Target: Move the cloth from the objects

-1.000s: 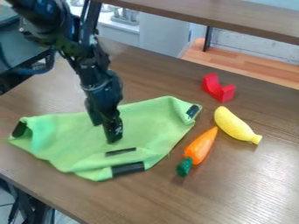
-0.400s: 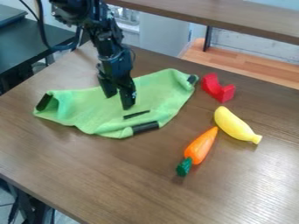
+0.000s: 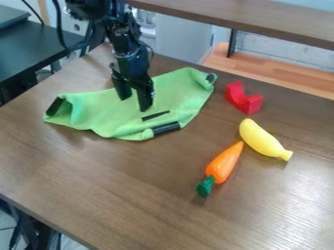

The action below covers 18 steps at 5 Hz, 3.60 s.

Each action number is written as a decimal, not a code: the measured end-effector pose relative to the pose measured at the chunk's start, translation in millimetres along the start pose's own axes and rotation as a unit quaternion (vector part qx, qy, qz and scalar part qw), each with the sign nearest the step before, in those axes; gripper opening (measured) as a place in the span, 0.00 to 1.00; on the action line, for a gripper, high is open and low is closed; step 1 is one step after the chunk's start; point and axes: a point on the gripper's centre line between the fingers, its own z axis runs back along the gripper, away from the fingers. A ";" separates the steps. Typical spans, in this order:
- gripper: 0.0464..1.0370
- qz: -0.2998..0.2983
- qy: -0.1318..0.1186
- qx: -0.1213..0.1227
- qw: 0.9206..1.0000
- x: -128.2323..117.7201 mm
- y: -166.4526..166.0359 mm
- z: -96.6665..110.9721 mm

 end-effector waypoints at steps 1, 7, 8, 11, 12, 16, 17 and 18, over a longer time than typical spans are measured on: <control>0.96 -0.012 0.007 -0.009 1.000 -19.0 -9.8 0.3; 0.96 -0.070 0.029 -0.049 0.996 -83.2 -42.2 21.3; 0.96 -0.048 0.018 -0.040 0.998 -56.5 -27.7 15.5; 0.96 0.009 -0.002 -0.027 1.000 6.4 5.7 2.5; 0.96 0.018 0.001 -0.027 0.999 9.7 7.2 2.0; 0.96 0.009 0.043 -0.027 0.999 -63.8 -38.8 16.7; 0.96 0.047 0.058 -0.036 0.997 -69.9 -46.8 19.2; 0.96 0.087 0.062 -0.045 0.993 -70.4 -58.8 21.4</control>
